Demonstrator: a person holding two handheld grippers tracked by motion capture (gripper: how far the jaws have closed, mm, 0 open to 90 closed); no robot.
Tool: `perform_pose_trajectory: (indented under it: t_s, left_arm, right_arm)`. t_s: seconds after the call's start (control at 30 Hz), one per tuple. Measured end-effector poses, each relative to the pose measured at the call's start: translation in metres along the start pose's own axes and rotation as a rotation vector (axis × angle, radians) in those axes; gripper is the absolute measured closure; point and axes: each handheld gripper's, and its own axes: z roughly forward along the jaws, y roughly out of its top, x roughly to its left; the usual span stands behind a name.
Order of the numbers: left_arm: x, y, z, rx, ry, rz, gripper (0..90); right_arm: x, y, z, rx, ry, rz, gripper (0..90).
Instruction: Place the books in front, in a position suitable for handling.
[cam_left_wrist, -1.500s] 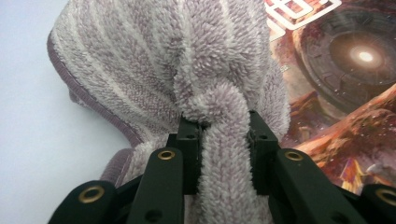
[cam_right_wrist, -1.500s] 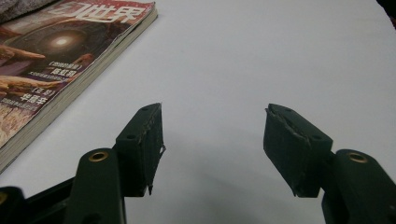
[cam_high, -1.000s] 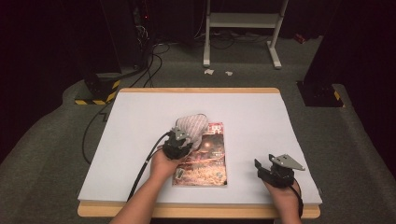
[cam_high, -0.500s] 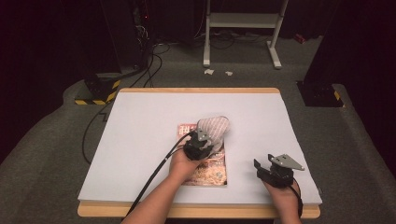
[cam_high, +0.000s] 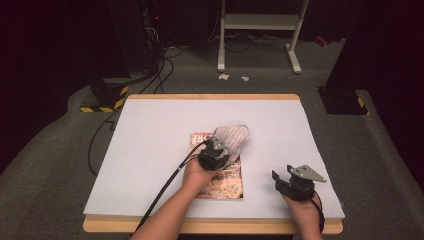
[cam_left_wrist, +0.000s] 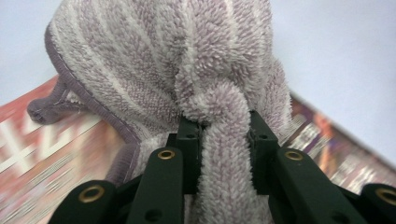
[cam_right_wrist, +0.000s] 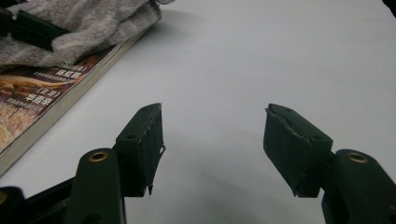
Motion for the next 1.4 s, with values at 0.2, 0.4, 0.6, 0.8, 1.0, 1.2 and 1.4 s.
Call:
perform_pose_trajectory:
  t_s: [0.2, 0.4, 0.6, 0.8, 1.0, 1.2, 1.4]
  left_arm:
    - [0.037, -0.017, -0.019, 0.009, 0.056, -0.055, 72.1]
    - [0.062, -0.031, -0.033, 0.012, 0.108, -0.088, 72.1]
    - [0.077, -0.035, -0.041, 0.012, 0.125, -0.115, 72.1]
    - [0.088, -0.021, -0.041, -0.002, 0.161, -0.12, 72.2]
    - [0.096, -0.016, -0.018, 0.03, 0.172, -0.138, 72.1]
    - [0.09, 0.0, -0.004, 0.05, 0.155, -0.119, 72.1]
    - [0.071, 0.016, 0.015, 0.042, 0.106, -0.103, 72.1]
  right_arm:
    - [0.001, 0.0, 0.0, -0.003, -0.002, -0.001, 37.8]
    - [0.002, 0.0, 0.001, 0.003, -0.004, -0.002, 37.9]
    - [0.004, 0.001, 0.002, 0.001, 0.001, 0.0, 37.9]
    - [0.004, 0.001, 0.001, -0.001, 0.003, -0.003, 37.9]
    - [0.002, 0.001, 0.0, -0.004, 0.001, 0.008, 37.9]
    - [0.002, 0.0, 0.0, -0.004, 0.006, 0.01, 37.9]
    - [0.002, 0.001, -0.001, -0.007, 0.012, 0.007, 37.9]
